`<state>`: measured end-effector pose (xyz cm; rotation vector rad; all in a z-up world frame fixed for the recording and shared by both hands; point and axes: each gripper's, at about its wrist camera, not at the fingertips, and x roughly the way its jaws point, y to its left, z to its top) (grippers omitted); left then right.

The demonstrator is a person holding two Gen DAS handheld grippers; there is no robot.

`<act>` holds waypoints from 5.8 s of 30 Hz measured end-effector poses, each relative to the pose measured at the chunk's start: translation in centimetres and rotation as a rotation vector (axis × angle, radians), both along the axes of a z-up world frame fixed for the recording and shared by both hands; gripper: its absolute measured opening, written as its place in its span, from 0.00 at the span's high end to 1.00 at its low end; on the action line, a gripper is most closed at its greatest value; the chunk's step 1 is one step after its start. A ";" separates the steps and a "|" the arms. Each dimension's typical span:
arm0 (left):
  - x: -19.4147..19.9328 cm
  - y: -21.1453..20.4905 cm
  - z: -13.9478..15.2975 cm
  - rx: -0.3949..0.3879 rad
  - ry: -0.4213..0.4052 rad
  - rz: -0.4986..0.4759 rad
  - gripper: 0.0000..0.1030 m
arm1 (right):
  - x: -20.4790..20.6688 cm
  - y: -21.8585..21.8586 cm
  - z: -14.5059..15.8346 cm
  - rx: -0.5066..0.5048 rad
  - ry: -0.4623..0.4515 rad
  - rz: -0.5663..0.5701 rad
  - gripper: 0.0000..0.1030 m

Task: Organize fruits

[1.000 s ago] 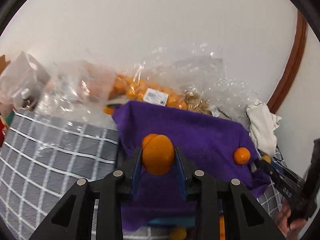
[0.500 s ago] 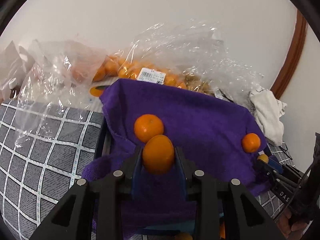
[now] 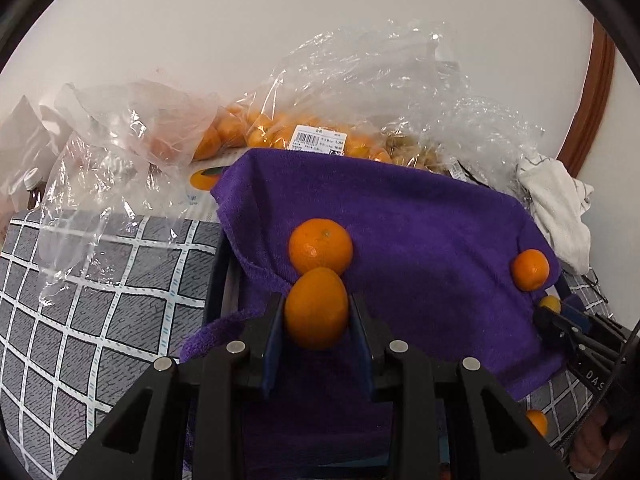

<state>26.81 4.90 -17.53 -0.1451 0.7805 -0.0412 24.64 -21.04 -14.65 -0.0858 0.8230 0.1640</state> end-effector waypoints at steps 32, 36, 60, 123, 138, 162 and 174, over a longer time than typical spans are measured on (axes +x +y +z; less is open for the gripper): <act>-0.7 0.0 1.3 -0.018 -0.062 -0.019 0.56 | -2.4 -0.2 3.3 0.095 -0.160 0.005 0.38; -1.3 0.0 1.9 -0.003 -0.104 -0.013 0.56 | -2.6 0.0 4.4 0.087 -0.180 -0.010 0.38; -7.2 0.7 6.7 -0.046 -0.135 -0.071 0.56 | -13.8 0.4 7.5 0.056 -0.138 -0.058 0.38; -11.8 7.6 -0.4 -0.027 -0.001 0.061 0.53 | -11.0 4.4 0.0 0.043 0.076 0.019 0.72; -11.5 8.0 -0.8 -0.052 0.015 0.066 0.53 | -8.5 6.1 -0.7 0.022 0.105 0.073 0.59; -12.0 7.2 -0.5 -0.066 -0.012 0.013 0.53 | -11.7 2.1 1.4 0.039 0.016 -0.004 0.67; -12.6 1.8 0.0 -0.151 0.026 -0.207 0.53 | -15.1 -2.8 2.4 0.060 -0.023 -0.051 0.67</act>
